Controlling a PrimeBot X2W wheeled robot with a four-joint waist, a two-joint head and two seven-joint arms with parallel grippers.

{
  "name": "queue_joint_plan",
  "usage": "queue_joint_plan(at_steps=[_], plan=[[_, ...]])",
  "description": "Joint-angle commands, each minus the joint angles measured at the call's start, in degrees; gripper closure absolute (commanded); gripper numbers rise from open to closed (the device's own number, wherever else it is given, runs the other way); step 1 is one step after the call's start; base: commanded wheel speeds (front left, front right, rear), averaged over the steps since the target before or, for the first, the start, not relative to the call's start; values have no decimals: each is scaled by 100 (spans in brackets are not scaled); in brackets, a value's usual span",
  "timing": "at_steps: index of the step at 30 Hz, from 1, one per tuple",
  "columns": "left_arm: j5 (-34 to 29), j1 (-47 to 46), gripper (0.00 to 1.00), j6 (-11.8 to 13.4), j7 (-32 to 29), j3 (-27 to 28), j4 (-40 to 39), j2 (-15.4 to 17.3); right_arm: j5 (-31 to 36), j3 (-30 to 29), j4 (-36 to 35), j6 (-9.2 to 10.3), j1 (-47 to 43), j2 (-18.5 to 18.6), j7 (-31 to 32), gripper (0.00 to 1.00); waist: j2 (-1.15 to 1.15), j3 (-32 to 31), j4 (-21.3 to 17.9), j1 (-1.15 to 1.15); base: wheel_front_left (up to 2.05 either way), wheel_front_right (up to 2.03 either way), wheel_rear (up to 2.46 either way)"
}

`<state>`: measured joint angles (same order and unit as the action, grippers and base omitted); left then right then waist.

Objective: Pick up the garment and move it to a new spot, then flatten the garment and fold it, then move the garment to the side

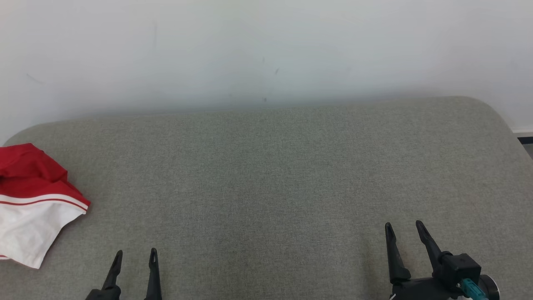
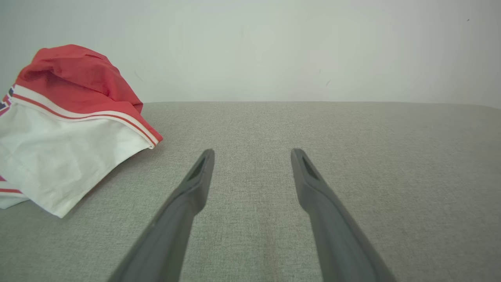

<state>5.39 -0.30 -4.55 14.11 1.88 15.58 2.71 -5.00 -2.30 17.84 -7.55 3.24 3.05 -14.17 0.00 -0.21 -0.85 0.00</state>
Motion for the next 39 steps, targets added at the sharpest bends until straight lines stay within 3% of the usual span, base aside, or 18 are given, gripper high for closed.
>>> queue_joint_plan(at_steps=[1, 8, 29, 39], plan=[[-130, 31, 0, 6, 62, -7, -3, 30, 139, -6, -15, 11, -64, -12, -49, 0, 0, 3, 6, 0, 0, 0, 0], [-342, 91, 0, 24, 116, 21, 44, 32, 421, 5, -27, 12, -74, -16, -114, 0, 0, 13, 12, 0, 0, 0, 0], [-99, 29, 0, 25, 113, 29, 188, 31, 326, 2, -85, 12, -66, -20, -110, 0, 0, 30, 72, 0, 0, 0, 0], [-72, 0, 0, 53, 113, 171, 230, 28, 208, 91, -132, 12, -43, -20, -100, 0, 0, 84, 567, 0, 0, 0, 0]])
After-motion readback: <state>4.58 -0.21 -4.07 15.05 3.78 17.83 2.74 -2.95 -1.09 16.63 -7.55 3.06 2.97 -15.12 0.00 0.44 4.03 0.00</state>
